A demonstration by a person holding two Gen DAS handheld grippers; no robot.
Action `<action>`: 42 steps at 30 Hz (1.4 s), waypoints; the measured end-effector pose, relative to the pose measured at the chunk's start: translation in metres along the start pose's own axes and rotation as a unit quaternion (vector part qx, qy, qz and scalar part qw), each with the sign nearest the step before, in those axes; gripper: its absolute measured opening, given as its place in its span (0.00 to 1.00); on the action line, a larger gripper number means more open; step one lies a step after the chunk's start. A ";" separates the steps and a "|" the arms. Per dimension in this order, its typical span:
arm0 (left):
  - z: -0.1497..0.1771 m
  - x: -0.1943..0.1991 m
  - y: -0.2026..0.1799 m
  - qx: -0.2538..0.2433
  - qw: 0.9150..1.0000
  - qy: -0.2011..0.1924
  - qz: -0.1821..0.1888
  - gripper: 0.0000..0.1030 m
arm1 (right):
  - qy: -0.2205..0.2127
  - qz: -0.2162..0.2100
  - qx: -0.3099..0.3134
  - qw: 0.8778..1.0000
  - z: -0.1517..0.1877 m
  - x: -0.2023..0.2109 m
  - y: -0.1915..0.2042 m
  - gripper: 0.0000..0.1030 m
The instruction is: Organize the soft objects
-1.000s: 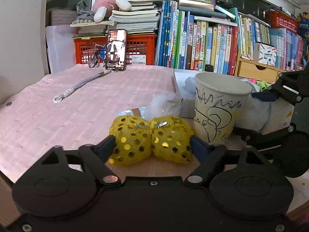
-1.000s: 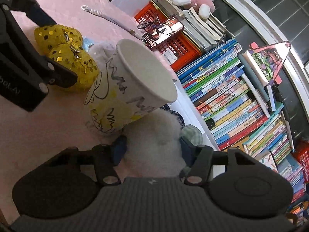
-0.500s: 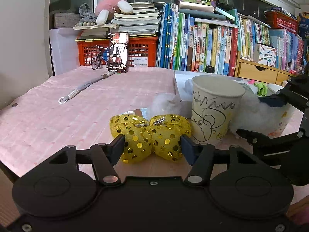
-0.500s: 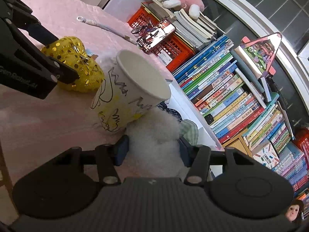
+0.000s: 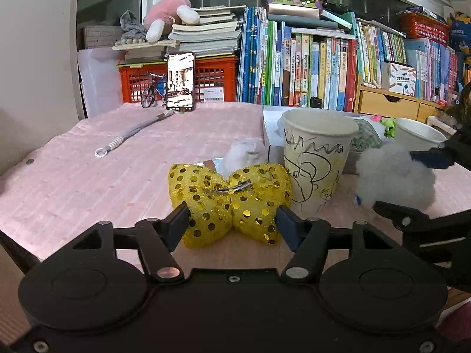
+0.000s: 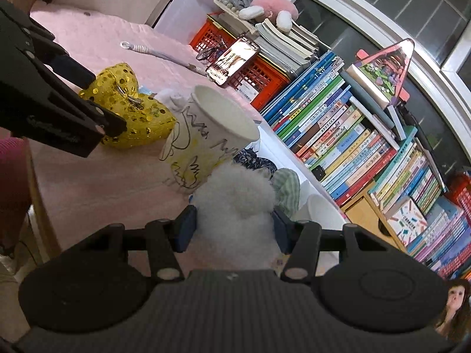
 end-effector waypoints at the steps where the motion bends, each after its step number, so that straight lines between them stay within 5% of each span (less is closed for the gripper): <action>1: 0.000 0.001 -0.001 -0.003 1.000 -0.003 -0.002 0.65 | 0.000 -0.001 -0.005 1.000 0.000 0.002 0.000 0.57; 9: 0.001 0.002 -0.005 -0.028 0.999 -0.036 -0.016 0.82 | 0.000 -0.013 -0.089 0.996 0.008 0.017 -0.010 0.58; 18: 0.006 -0.018 -0.005 -0.037 0.998 -0.041 -0.017 0.96 | -0.005 -0.021 -0.239 0.971 0.028 0.017 -0.035 0.59; 29: 0.018 -0.046 -0.015 -0.064 0.997 -0.018 -0.028 0.99 | -0.006 -0.014 -0.276 0.961 0.037 0.013 -0.038 0.62; 33: 0.015 -0.051 -0.011 -0.048 0.998 -0.014 -0.029 0.97 | -0.003 -0.013 -0.290 0.957 0.039 0.008 -0.039 0.62; 42: 0.011 -0.040 -0.010 -0.050 0.998 -0.030 -0.037 0.65 | 0.001 -0.027 -0.325 0.945 0.045 0.001 -0.035 0.54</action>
Point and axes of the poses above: each gripper's, at about its wrist camera, not at the fingertips, and x roughly against the way its jaws point, y to its left, z to its underside, the point moved 3 cm from there along -x, roughly the way its jaws point, and after that the axes turned 11 degrees about -y, right-handed, at the moved point
